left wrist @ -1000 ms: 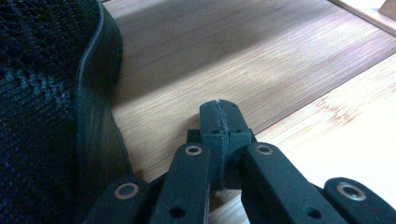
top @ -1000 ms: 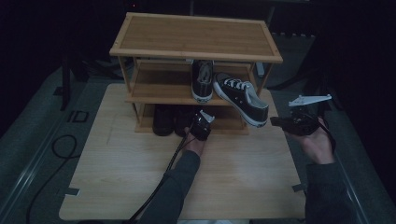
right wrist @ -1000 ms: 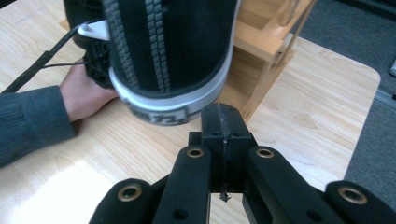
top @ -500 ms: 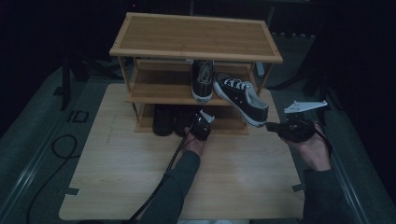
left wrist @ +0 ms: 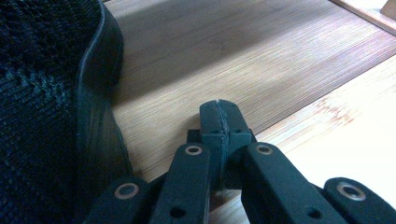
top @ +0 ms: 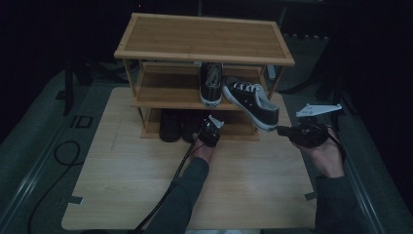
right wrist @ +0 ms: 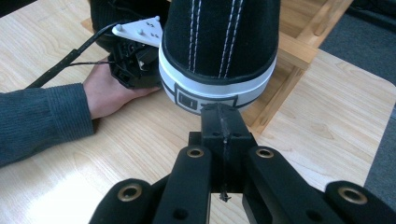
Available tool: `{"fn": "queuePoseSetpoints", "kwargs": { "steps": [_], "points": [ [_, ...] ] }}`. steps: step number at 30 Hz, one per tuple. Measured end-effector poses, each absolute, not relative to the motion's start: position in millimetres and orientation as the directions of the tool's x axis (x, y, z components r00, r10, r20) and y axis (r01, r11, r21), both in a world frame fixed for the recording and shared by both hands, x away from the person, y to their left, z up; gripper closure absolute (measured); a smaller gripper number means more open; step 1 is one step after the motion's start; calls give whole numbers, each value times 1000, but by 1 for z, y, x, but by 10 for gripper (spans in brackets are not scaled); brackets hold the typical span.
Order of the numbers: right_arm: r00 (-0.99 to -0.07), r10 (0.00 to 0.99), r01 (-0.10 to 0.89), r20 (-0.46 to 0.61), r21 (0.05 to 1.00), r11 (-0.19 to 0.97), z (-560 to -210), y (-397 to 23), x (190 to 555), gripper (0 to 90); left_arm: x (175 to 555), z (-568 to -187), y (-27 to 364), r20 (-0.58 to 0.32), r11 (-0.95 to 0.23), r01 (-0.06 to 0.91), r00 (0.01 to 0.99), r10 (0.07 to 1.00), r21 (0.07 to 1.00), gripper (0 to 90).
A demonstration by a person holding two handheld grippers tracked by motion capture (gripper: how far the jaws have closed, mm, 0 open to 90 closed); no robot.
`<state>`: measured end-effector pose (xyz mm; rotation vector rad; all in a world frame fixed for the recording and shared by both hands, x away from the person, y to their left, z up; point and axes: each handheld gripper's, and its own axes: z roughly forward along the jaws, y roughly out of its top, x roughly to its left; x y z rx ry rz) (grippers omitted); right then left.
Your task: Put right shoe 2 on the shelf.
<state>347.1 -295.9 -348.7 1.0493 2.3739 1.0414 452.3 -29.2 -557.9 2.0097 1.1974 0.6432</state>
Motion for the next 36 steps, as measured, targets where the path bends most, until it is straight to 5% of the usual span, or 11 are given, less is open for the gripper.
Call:
{"fn": "queuePoseSetpoints", "kwargs": {
  "steps": [36],
  "points": [
    [-786,616,414,41,776,476,-350,-223,367,900,452,-558,-29,60,-318,545,438,897,776,900]
  ]
}}
